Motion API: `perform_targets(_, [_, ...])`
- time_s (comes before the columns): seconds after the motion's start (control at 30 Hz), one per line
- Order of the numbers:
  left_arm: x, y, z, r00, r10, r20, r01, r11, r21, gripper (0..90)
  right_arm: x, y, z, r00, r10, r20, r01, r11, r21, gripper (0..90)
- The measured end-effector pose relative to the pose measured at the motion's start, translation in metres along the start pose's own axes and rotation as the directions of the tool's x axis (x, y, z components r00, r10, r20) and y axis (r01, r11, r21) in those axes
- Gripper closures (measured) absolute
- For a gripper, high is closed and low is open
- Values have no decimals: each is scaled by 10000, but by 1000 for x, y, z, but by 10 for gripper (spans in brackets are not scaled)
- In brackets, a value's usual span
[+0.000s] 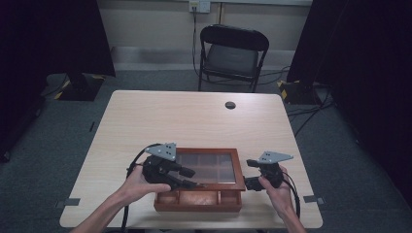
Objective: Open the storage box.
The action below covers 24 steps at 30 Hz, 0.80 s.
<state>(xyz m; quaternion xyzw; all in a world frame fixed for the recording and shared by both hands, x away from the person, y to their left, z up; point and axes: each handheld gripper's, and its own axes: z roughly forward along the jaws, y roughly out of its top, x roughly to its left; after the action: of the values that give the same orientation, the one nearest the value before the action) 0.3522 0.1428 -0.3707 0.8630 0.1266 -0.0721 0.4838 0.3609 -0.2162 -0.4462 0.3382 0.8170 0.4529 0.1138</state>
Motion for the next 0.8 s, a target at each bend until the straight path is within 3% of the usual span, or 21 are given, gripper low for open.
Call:
perform_targets(0.13, [3, -4, -9, 9992, -308, -263, 297, 9986, -435, 417, 0, 4, 2, 10000, 18, 55, -18, 10000, -71, 219])
perform_targets(0.3, [8, -6, -19, 9966, -488, -669, 437, 9961, -766, 369, 2, 14, 4, 9999, -28, 107, 32, 9995, -316, 221])
perform_targets(0.43, [8, -7, -23, 9954, -495, -816, 403, 9931, -1103, 336, 2, 20, 4, 9999, -15, 105, 20, 9991, -432, 218])
perform_targets(0.57, [7, -7, -23, 9953, -446, -857, 351, 9934, -1095, 316, 1, 24, 3, 9998, -4, 210, 16, 9984, -559, 228])
perform_targets(0.67, [8, -7, -27, 9927, -406, -1137, 262, 9917, -1258, 301, 1, 26, 2, 9999, -26, 156, 36, 9978, -662, 230])
perform_targets(0.7, [7, -8, -32, 9909, -451, -1264, 254, 9878, -1536, 296, 0, 28, 2, 9999, -24, 141, 34, 9976, -696, 232])
perform_targets(0.8, [7, -8, -36, 9891, -315, -1437, 103, 9892, -1462, 300, 1, 29, 0, 9999, -33, 130, 43, 9970, -777, 231])
